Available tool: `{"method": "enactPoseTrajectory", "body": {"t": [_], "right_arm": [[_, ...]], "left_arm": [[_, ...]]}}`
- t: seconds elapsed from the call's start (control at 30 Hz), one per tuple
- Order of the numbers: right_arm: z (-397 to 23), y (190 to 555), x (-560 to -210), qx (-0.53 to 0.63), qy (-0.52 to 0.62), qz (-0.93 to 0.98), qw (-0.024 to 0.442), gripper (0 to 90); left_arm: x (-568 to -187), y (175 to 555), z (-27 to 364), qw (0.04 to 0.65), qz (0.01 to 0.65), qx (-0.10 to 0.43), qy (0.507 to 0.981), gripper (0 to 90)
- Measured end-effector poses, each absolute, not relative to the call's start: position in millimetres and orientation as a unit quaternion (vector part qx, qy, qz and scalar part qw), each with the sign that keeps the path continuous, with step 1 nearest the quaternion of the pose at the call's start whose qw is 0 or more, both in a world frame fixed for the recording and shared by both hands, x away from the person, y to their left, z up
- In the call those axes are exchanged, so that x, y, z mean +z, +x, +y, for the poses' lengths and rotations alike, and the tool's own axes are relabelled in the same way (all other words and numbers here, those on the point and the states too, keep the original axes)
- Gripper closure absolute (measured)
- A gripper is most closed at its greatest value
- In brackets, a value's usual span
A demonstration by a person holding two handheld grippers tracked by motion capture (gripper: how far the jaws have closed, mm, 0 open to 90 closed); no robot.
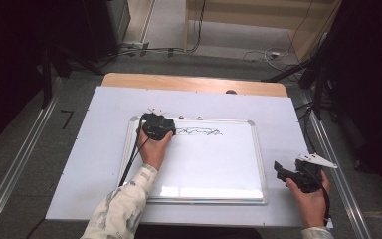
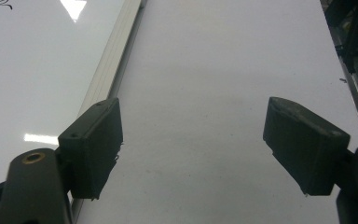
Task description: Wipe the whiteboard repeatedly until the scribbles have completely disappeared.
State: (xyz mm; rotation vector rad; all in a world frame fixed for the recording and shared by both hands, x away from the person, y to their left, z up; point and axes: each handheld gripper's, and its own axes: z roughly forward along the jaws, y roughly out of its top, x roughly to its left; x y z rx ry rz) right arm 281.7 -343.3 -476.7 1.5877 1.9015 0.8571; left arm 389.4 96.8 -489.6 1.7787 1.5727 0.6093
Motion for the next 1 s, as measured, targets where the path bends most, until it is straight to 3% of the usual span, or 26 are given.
{"method": "enactPoseTrajectory", "body": {"t": [0.3, 1.0], "right_arm": [[-343.0, 281.6, -476.5, 0.317, 0.585, 0.701, 0.257, 18.4], [-342.6, 282.2, -477.2, 0.315, 0.585, 0.702, 0.256, 18.4]], "left_arm": [[-490.9, 388.2, 89.3, 0.317, 0.588, 0.260, 0.697, 41.2], [-486.4, 385.6, 89.6, 0.333, 0.583, 0.273, 0.689, 41.3]]}}
